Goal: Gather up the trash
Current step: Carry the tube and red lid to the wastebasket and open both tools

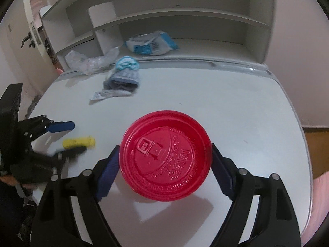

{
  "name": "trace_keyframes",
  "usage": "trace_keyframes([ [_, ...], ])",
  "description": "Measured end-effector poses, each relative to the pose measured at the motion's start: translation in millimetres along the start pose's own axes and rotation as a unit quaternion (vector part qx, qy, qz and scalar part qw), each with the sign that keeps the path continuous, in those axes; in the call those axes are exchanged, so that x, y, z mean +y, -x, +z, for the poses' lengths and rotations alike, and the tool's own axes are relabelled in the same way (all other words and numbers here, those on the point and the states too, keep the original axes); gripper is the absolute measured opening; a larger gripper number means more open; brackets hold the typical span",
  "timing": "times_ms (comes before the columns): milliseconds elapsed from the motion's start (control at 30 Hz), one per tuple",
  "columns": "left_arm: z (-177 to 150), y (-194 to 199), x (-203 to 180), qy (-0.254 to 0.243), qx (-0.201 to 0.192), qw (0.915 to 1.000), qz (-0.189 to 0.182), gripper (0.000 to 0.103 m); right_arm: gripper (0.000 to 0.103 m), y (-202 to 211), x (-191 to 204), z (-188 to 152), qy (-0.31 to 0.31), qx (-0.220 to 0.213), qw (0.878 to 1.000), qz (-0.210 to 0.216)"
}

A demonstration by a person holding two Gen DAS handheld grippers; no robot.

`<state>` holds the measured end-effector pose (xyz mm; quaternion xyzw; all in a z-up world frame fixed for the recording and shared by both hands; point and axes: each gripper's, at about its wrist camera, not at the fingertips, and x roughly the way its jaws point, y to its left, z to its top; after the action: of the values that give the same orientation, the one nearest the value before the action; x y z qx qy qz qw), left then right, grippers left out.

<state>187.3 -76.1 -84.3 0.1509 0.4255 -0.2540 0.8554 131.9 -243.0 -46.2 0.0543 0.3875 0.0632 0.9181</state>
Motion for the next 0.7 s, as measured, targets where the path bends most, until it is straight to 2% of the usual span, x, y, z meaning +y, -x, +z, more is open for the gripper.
trace_keyframes([
  [67,6.4,-2.7,-11.3,-0.007,0.006,1.0000,0.001,0.012,0.080,11.6,-18.2,-12.0,-0.019,-0.004,1.000,-0.005],
  [233,25.3,-12.3,-59.8,-0.025,0.006,0.9992,-0.031,0.012,0.080,49.6,-75.9,-53.6,-0.083,-0.019,0.995,-0.042],
  [333,43.4,-14.2,-108.2,-0.051,-0.005,0.9962,-0.070,0.012,0.080,78.9,-117.5,-88.7,-0.136,-0.033,0.988,-0.070],
  [433,57.6,-15.1,-173.6,-0.092,-0.014,0.9883,-0.121,0.012,0.080,105.4,-156.1,-127.7,-0.187,-0.042,0.976,-0.100],
  [467,62.3,-15.2,-205.8,-0.111,-0.017,0.9827,-0.147,0.012,0.080,114.9,-169.9,-143.5,-0.206,-0.043,0.971,-0.112],
  [533,66.6,-15.4,-243.8,-0.132,-0.018,0.9749,-0.179,0.012,0.080,135.4,-197.7,-178.7,-0.246,-0.046,0.958,-0.140],
  [633,65.2,-15.5,-311.3,-0.167,-0.011,0.9564,-0.240,0.012,0.080,157.6,-231.8,-228.6,-0.299,-0.043,0.939,-0.166],
  [667,60.6,-17.1,-341.0,-0.183,-0.006,0.9473,-0.263,0.012,0.080,160.7,-239.7,-241.5,-0.311,-0.040,0.934,-0.171],
  [700,56.6,-18.5,-356.7,-0.192,-0.004,0.9426,-0.273,0.012,0.080,163.1,-247.4,-256.2,-0.324,-0.036,0.929,-0.177],
])
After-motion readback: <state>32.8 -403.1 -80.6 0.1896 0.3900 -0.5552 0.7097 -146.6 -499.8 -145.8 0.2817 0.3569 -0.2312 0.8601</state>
